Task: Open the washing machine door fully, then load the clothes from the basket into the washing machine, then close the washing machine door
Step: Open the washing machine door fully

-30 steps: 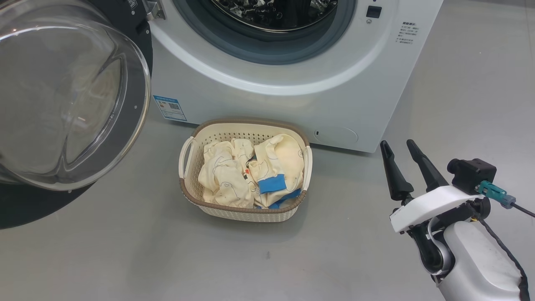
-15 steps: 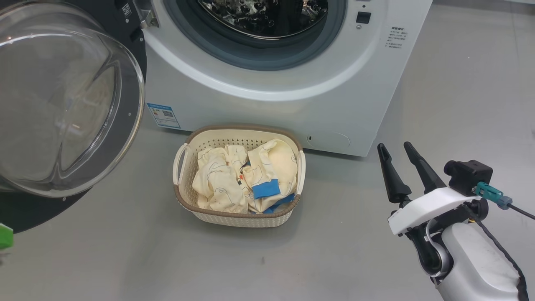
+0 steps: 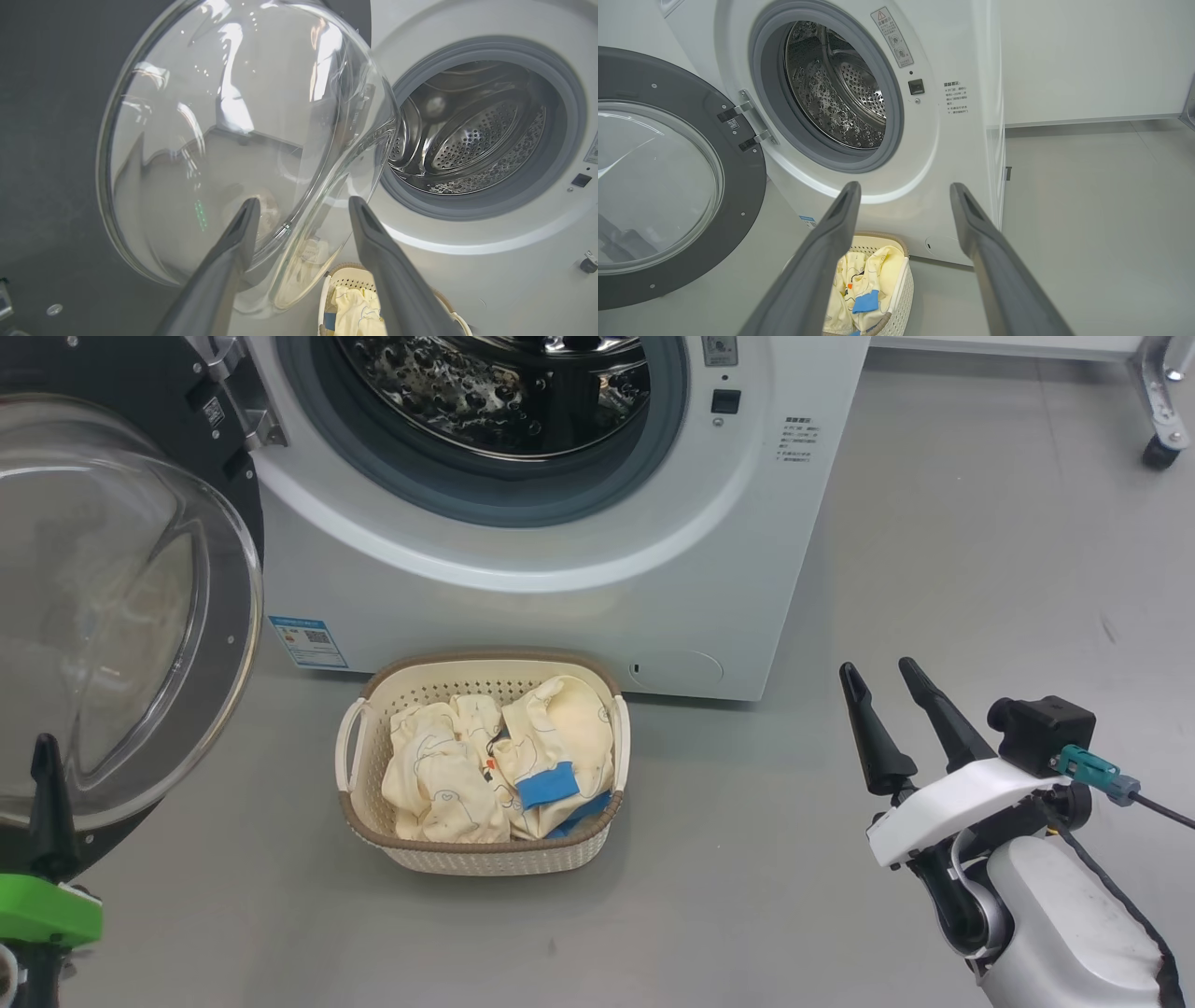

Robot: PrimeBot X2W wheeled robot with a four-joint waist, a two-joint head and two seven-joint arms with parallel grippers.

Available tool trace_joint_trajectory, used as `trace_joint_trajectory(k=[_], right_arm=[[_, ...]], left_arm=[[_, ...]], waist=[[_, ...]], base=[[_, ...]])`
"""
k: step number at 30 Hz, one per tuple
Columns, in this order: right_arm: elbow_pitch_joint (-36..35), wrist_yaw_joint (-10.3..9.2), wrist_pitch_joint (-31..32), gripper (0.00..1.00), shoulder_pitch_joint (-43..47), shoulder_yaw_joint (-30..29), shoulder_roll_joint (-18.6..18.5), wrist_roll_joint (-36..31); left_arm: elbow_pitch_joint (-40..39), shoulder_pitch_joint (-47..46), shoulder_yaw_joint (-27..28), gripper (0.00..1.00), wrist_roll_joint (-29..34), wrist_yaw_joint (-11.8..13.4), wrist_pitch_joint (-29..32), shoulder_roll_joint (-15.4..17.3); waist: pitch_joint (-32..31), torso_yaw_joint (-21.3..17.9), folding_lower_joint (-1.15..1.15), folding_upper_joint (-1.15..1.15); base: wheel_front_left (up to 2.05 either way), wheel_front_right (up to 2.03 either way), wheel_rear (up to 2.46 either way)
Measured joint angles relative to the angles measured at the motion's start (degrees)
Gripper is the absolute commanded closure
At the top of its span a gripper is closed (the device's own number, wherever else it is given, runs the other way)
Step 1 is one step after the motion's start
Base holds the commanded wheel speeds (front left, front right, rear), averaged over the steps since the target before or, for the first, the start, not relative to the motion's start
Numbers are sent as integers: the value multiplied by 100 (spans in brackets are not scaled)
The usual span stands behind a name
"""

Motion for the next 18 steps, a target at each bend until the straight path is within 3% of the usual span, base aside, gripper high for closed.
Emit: trace_joint_trajectory(k=[18], right_arm=[[-77,0,0,0,9,30,-105,-46]], left_arm=[[-391,618,-124,0,120,66,-350,-402]], waist=[[-237,-888,0,0]], base=[[0,0,0]])
